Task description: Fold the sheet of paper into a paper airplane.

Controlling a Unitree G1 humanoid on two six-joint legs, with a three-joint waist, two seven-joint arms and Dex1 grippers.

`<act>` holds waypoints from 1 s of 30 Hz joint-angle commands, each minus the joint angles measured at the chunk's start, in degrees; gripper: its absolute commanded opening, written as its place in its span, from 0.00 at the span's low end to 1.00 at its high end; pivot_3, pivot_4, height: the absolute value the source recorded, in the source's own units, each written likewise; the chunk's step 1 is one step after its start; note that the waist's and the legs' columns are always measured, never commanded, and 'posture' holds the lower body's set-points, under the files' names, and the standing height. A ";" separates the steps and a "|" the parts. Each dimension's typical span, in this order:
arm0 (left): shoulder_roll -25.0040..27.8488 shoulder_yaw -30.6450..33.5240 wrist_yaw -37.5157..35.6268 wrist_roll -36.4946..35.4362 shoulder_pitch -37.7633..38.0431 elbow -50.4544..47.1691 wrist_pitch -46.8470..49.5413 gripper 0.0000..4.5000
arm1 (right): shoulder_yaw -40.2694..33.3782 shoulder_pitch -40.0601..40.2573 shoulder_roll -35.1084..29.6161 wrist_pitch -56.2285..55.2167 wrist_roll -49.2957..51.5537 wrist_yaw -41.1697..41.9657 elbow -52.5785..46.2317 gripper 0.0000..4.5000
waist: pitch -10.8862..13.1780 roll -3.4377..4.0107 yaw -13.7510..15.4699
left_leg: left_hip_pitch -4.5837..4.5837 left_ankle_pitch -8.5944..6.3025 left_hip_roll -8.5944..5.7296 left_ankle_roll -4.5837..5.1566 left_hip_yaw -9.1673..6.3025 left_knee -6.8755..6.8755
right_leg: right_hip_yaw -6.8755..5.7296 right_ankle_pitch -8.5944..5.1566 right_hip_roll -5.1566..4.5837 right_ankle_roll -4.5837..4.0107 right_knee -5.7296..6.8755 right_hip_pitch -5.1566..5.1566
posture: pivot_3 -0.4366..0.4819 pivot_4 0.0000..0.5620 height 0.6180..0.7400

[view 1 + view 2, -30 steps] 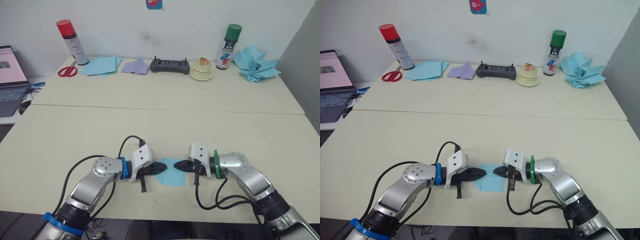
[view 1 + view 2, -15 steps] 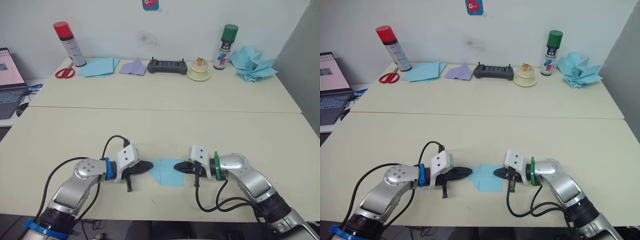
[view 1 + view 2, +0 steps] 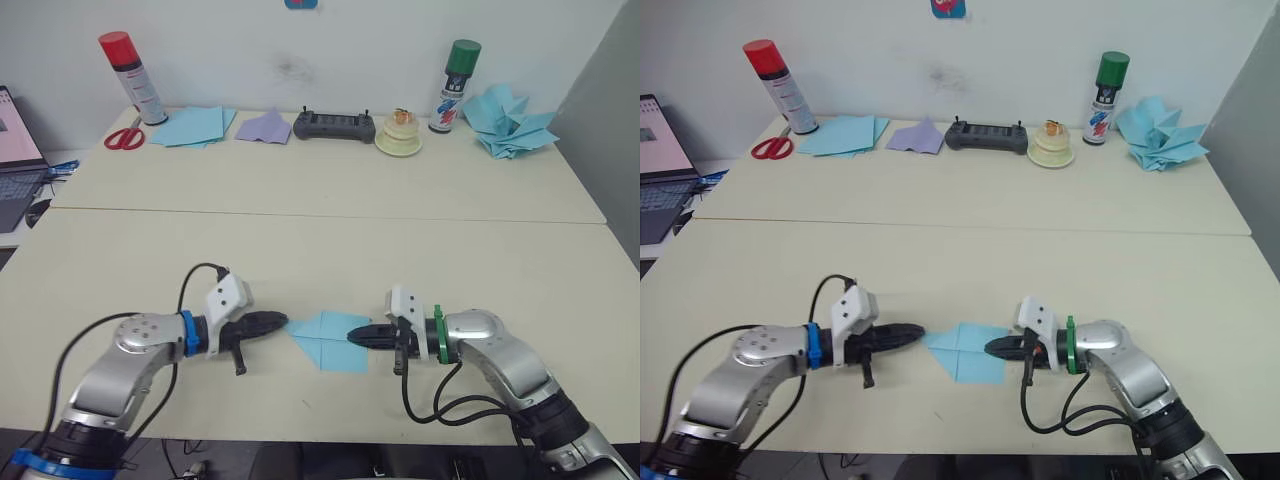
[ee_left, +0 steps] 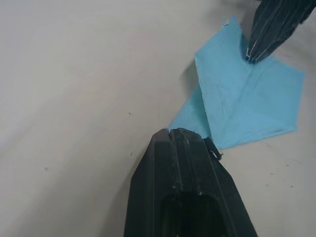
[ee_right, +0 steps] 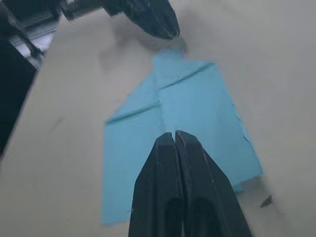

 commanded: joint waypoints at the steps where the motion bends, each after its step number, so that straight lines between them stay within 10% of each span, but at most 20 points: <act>1: 3.18 2.81 -3.49 -3.26 1.62 -6.11 0.98 0.17 | -5.85 -2.24 -1.58 7.59 7.22 -0.61 -5.57 0.14 | 0.01 0.01 0.08 | 0.00 0.00 0.01 0.00 -0.01 0.00 | -0.01 0.01 -0.01 -0.02 0.00 0.00 | 0.48 0.27 1.00; 8: 6.99 3.84 -8.81 -6.27 2.41 -10.78 0.17 0.66 | -6.74 -1.65 -2.86 13.20 9.34 -1.36 -2.62 0.71 | 0.03 0.02 0.08 | -0.17 -0.02 0.00 0.01 -0.09 -0.04 | -0.05 -0.03 -0.03 -0.09 -0.09 -0.03 | 0.48 0.27 1.00; 11: 7.27 3.80 -8.93 -6.24 2.27 -11.80 -0.16 0.87 | -5.92 -2.23 0.31 14.35 9.31 -3.51 -0.15 0.71 | 0.03 0.03 0.04 | -0.16 -0.02 -0.01 0.01 -0.08 -0.02 | -0.07 -0.05 -0.02 -0.05 -0.07 -0.04 | 0.48 0.27 1.00; 14: 7.90 4.28 -9.53 -6.13 2.51 -12.06 -0.67 0.87 | -4.73 -2.68 2.78 13.40 7.67 -4.86 2.34 0.71 | 0.04 0.04 -0.12 | -0.15 -0.02 0.00 0.01 -0.06 -0.01 | -0.07 -0.06 0.00 -0.03 -0.05 -0.04 | 0.48 0.27 1.00; 24: 8.34 5.68 -8.35 -9.42 0.12 -14.20 3.46 0.88 | -4.22 -1.84 3.76 14.27 9.15 -4.36 1.24 0.01 | 0.04 0.05 -0.09 | -0.16 -0.01 -0.01 0.01 -0.05 0.02 | -0.14 -0.04 -0.01 -0.06 -0.01 -0.05 | 0.48 0.27 1.00; 30: 7.86 9.36 -5.68 -16.83 -1.14 -12.36 11.39 0.88 | -6.26 -3.73 5.52 10.22 9.52 -4.74 -0.21 0.01 | 0.05 0.05 -0.14 | -0.15 -0.01 0.00 0.01 -0.07 0.03 | -0.15 -0.02 0.00 -0.10 0.02 -0.05 | 0.48 0.27 1.00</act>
